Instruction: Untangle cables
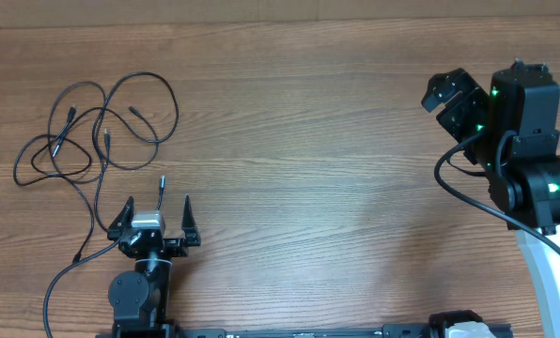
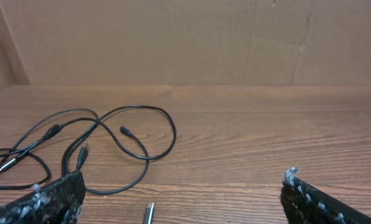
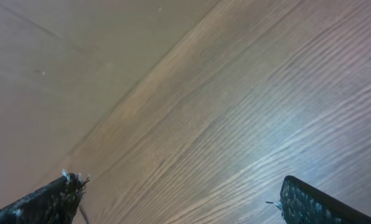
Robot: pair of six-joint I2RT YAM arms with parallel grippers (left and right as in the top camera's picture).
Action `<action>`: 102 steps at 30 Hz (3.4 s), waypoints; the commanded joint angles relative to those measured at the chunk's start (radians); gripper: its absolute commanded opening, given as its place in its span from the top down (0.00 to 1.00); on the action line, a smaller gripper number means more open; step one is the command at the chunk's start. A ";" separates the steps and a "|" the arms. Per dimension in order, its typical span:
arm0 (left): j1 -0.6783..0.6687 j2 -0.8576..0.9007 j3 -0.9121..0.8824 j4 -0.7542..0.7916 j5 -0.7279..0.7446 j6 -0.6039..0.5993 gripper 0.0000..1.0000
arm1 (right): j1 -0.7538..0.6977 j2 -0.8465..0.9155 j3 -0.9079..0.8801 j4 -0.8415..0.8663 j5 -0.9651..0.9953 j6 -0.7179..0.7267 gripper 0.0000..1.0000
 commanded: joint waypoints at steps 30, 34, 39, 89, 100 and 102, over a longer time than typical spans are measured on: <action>-0.006 -0.011 -0.003 -0.001 0.008 0.015 0.00 | -0.087 -0.958 -0.477 0.071 0.026 -0.393 0.00; -0.006 -0.011 -0.003 -0.001 0.008 0.015 0.00 | -0.087 -1.106 -0.752 0.344 -0.024 -0.439 0.00; -0.006 -0.011 -0.003 -0.001 0.008 0.015 0.00 | -0.087 -1.193 -1.060 0.856 -0.055 -0.473 0.00; -0.006 -0.011 -0.003 -0.001 0.008 0.015 0.00 | -0.085 -1.193 -1.385 0.863 -0.130 -0.781 0.00; -0.006 -0.011 -0.003 -0.001 0.008 0.015 0.00 | -0.085 -1.193 -1.385 0.863 -0.130 -0.781 0.00; -0.006 -0.011 -0.003 -0.001 0.008 0.015 0.00 | -0.085 -1.193 -1.385 0.863 -0.130 -0.781 0.00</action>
